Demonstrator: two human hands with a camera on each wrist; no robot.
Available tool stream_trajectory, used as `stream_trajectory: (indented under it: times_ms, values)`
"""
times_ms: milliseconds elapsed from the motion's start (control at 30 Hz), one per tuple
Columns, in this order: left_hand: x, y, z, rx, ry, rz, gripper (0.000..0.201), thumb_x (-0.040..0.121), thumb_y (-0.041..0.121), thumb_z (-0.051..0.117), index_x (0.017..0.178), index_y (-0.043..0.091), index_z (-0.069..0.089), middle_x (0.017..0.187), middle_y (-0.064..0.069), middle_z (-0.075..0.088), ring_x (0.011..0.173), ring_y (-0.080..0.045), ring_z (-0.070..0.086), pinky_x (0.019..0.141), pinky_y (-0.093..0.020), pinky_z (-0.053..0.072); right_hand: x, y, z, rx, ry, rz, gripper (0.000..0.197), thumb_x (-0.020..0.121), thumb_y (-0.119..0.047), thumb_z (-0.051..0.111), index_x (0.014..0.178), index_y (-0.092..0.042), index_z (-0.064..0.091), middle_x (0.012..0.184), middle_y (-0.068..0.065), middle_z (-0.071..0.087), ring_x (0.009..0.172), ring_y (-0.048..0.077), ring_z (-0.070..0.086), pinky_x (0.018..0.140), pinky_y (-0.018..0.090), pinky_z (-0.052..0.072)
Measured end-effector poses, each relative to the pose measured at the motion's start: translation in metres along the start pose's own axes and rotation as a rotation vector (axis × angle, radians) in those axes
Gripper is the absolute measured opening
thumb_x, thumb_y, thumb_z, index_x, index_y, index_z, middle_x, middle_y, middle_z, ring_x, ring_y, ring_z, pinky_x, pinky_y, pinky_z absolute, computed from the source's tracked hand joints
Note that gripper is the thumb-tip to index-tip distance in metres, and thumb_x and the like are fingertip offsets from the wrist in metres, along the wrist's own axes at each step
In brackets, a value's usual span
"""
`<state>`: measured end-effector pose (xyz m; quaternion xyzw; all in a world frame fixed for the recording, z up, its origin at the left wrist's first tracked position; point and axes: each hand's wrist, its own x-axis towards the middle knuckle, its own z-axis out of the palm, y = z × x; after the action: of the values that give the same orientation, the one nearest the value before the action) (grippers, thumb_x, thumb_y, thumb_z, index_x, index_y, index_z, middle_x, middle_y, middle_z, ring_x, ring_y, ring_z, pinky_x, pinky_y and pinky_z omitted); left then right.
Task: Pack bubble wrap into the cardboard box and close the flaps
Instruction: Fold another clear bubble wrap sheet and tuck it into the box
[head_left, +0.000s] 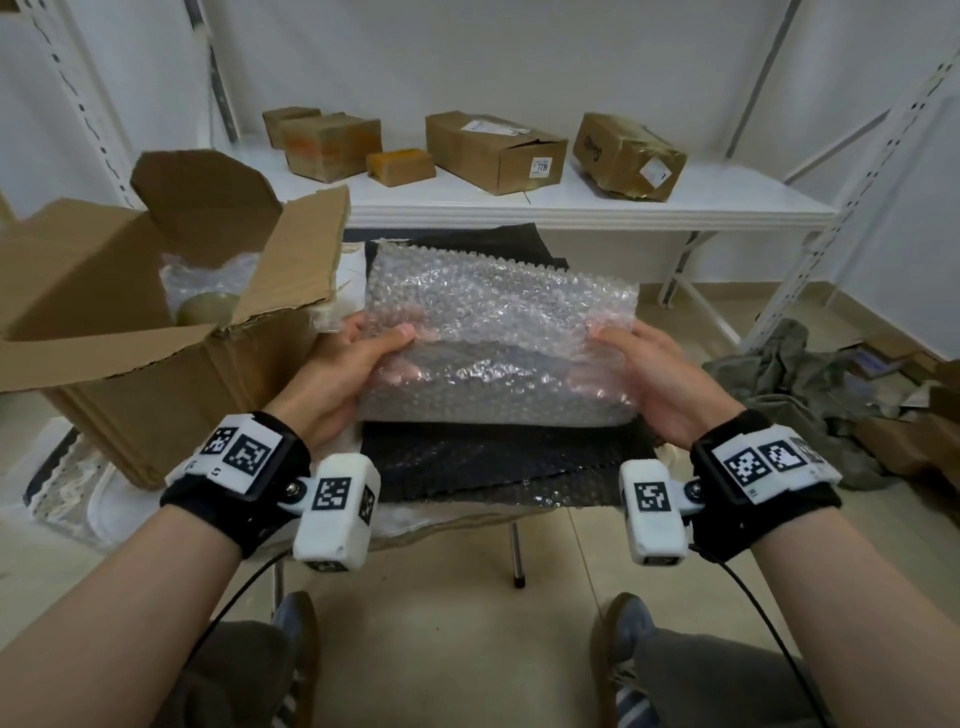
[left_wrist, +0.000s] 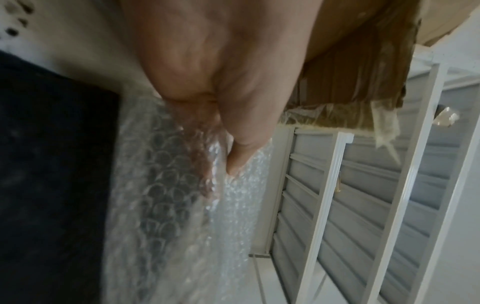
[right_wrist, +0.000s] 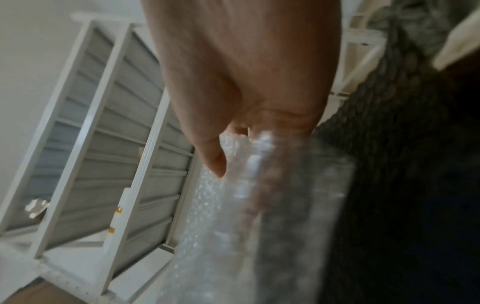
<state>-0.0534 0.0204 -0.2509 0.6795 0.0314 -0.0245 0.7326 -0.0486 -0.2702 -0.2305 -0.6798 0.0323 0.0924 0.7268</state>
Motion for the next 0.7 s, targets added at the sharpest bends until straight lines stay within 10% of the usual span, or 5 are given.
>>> stream_trajectory:
  times_ms: [200, 300, 400, 500, 700]
  values:
    - [-0.003, 0.012, -0.002, -0.296, -0.024, -0.081, 0.050, 0.083, 0.008, 0.061, 0.132, 0.004, 0.054, 0.118, -0.016, 0.066, 0.104, -0.027, 0.067, 0.088, -0.036, 0.057, -0.008, -0.010, -0.003, 0.171, -0.093, 0.006, 0.029, 0.086, -0.003, 0.060, 0.115, -0.008, 0.064, 0.102, 0.012, 0.074, 0.087, 0.023, 0.071, 0.077, 0.036, 0.060]
    - [-0.006, 0.013, 0.004, -0.423, 0.062, -0.083, 0.026, 0.099, 0.010, 0.048, 0.123, 0.001, 0.055, 0.114, -0.016, 0.066, 0.093, -0.024, 0.071, 0.070, -0.033, 0.061, -0.015, -0.014, 0.006, 0.210, -0.110, -0.021, 0.012, 0.087, -0.003, 0.055, 0.097, -0.002, 0.061, 0.076, -0.002, 0.077, 0.072, 0.005, 0.072, 0.064, 0.014, 0.055]
    - [-0.010, 0.015, 0.009, -0.485, 0.054, -0.030, 0.021, 0.105, 0.011, 0.035, 0.093, 0.011, 0.053, 0.079, 0.000, 0.073, 0.073, -0.011, 0.072, 0.064, -0.024, 0.058, -0.018, -0.017, 0.004, 0.376, -0.078, -0.048, 0.023, 0.096, -0.022, 0.048, 0.100, -0.001, 0.059, 0.101, 0.012, 0.072, 0.095, 0.023, 0.069, 0.079, 0.030, 0.058]
    - [-0.012, 0.014, 0.000, -0.496, -0.084, -0.021, 0.028, 0.090, 0.039, 0.058, 0.089, 0.011, 0.054, 0.097, -0.007, 0.069, 0.102, -0.022, 0.064, 0.086, -0.035, 0.057, -0.016, -0.016, -0.003, 0.311, -0.093, 0.043, 0.044, 0.096, -0.047, 0.045, 0.094, -0.009, 0.067, 0.099, 0.013, 0.074, 0.085, 0.025, 0.070, 0.085, 0.039, 0.055]
    - [-0.007, 0.013, -0.007, -0.294, -0.164, -0.081, 0.064, 0.071, 0.022, 0.081, 0.125, 0.009, 0.050, 0.129, -0.017, 0.058, 0.110, -0.031, 0.063, 0.095, -0.043, 0.054, -0.005, -0.009, -0.006, 0.267, -0.076, -0.008, 0.062, 0.086, 0.003, 0.060, 0.143, -0.016, 0.045, 0.138, 0.011, 0.054, 0.091, 0.016, 0.069, 0.078, 0.032, 0.058]
